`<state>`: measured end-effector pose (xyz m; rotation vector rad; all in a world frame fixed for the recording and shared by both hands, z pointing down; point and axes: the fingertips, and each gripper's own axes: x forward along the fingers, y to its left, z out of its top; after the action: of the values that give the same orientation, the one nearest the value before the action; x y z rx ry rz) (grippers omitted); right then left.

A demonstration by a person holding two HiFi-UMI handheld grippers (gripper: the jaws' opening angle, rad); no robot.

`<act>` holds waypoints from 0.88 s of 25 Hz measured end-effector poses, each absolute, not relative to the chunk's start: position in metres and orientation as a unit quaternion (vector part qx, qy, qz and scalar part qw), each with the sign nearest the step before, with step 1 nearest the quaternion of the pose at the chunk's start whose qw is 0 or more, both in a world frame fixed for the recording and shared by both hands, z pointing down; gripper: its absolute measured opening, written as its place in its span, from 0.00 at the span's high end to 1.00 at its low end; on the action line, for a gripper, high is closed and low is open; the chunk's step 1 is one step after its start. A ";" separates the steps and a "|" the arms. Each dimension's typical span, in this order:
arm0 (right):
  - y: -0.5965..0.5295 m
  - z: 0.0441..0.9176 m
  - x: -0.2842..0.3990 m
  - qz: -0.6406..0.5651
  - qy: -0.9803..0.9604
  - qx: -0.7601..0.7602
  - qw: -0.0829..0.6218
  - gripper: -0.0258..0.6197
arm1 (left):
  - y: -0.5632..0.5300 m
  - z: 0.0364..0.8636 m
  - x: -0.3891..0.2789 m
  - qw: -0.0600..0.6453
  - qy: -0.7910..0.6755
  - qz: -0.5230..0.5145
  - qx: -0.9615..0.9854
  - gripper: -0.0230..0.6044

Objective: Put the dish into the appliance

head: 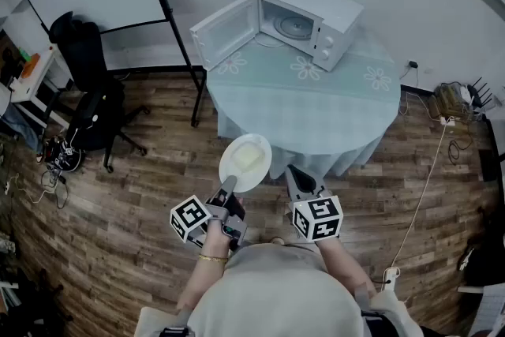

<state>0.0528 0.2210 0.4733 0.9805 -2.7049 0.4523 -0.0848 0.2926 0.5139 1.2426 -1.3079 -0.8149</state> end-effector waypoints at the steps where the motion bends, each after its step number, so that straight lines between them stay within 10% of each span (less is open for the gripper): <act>1: 0.223 0.473 0.057 0.151 -0.923 0.333 0.119 0.95 | 0.295 0.514 -0.078 0.550 -0.549 -0.348 0.525 0.88; 22: 0.237 0.471 0.076 0.145 -0.927 0.322 0.124 0.95 | 0.303 0.513 -0.062 0.541 -0.548 -0.366 0.522 0.88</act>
<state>0.0760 0.2366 0.4706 0.9388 -2.7032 0.4216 -0.0618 0.3033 0.5130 1.2413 -1.3026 -0.8707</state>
